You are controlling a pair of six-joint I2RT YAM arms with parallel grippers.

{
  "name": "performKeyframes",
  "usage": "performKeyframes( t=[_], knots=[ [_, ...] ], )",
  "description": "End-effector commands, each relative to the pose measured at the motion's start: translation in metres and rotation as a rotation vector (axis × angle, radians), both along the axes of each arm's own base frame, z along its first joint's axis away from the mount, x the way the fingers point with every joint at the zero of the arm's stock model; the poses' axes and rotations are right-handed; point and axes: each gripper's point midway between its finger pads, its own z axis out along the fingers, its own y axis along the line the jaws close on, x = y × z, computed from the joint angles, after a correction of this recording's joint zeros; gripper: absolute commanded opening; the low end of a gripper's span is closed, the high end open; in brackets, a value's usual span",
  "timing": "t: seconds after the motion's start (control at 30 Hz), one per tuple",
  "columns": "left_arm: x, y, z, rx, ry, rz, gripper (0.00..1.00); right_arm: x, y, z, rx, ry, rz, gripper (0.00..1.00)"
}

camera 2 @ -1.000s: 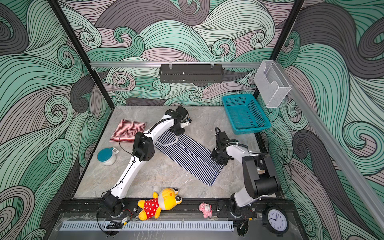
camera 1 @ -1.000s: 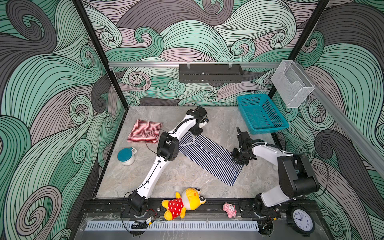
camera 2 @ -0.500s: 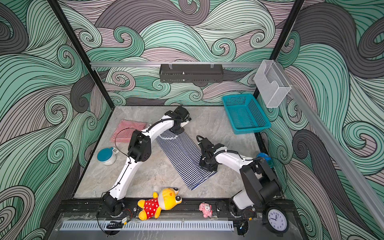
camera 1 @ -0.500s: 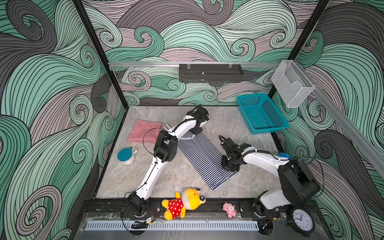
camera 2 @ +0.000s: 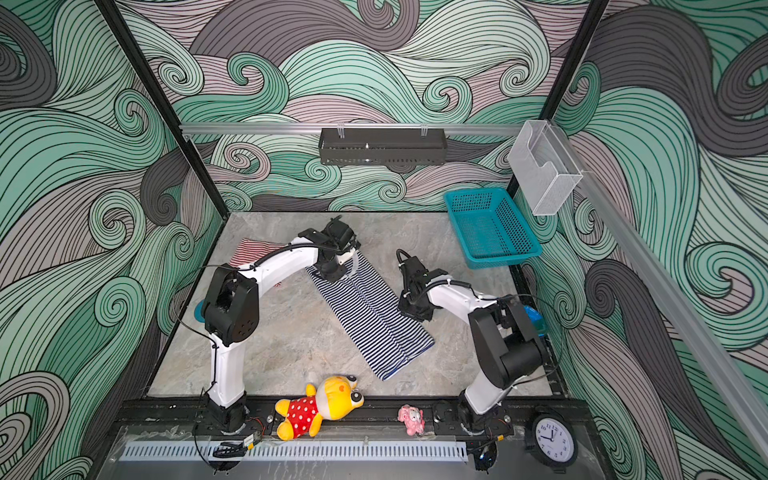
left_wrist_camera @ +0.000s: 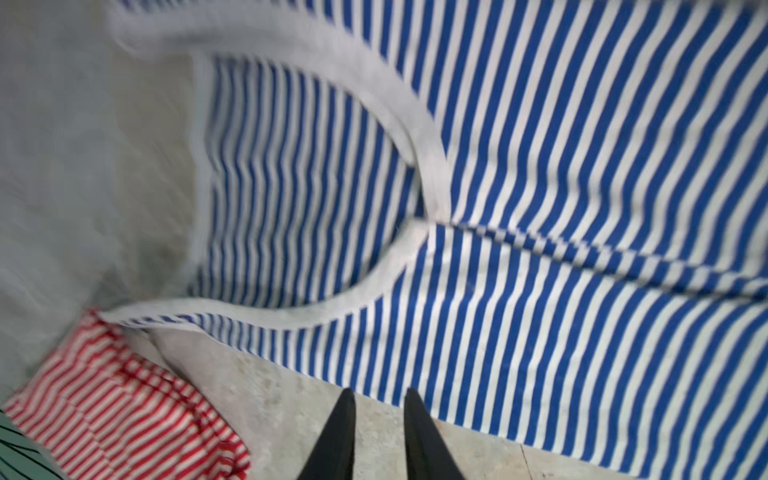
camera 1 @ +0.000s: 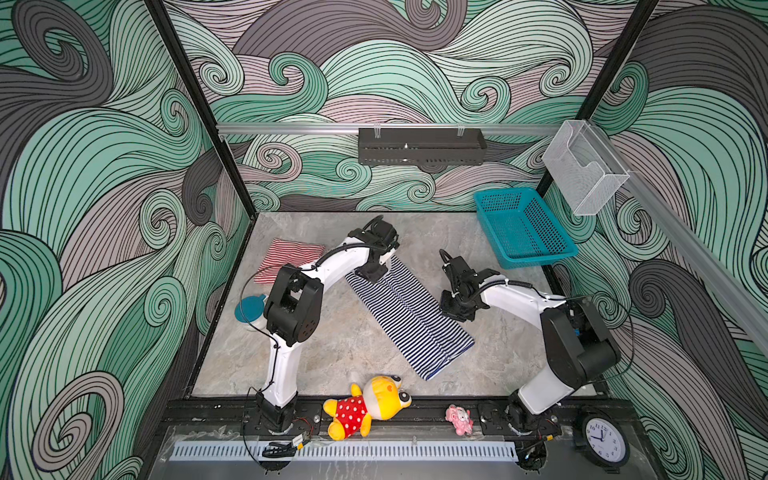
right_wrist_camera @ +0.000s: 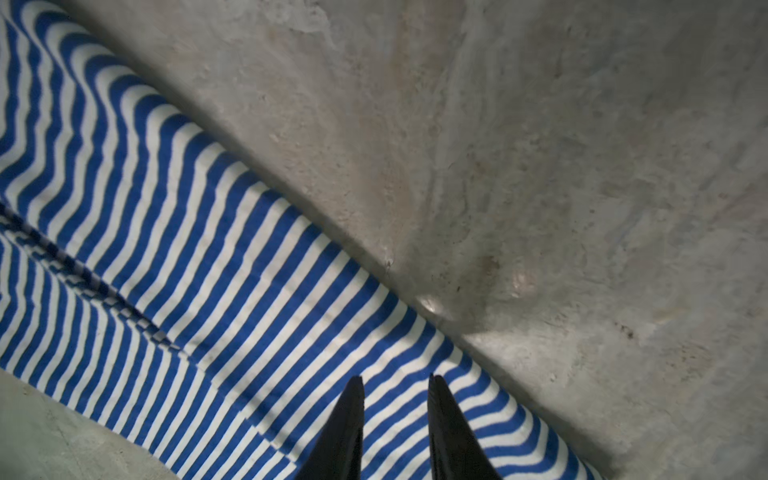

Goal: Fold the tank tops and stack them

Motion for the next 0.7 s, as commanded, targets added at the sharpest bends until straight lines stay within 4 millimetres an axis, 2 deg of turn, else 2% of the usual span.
performKeyframes(
  t=[0.0,0.17,0.33,0.47,0.67],
  knots=[
    [-0.004,0.001,-0.002,-0.047,0.002,0.054,0.25,0.012,0.01,0.0,0.038,-0.019,0.022,0.29],
    [-0.019,0.006,-0.032,-0.017,0.095,0.068,0.24,0.0,0.004,-0.015,0.023,0.017,0.012,0.28],
    [-0.017,0.008,-0.053,0.022,0.123,0.058,0.24,-0.018,-0.002,-0.025,0.022,0.045,-0.009,0.28],
    [-0.003,0.007,-0.065,0.068,0.13,0.043,0.24,-0.031,-0.005,-0.028,0.021,0.058,-0.021,0.28],
    [0.041,-0.001,-0.076,0.103,0.085,0.037,0.24,-0.05,0.004,-0.03,0.041,0.076,-0.032,0.28]
  ],
)
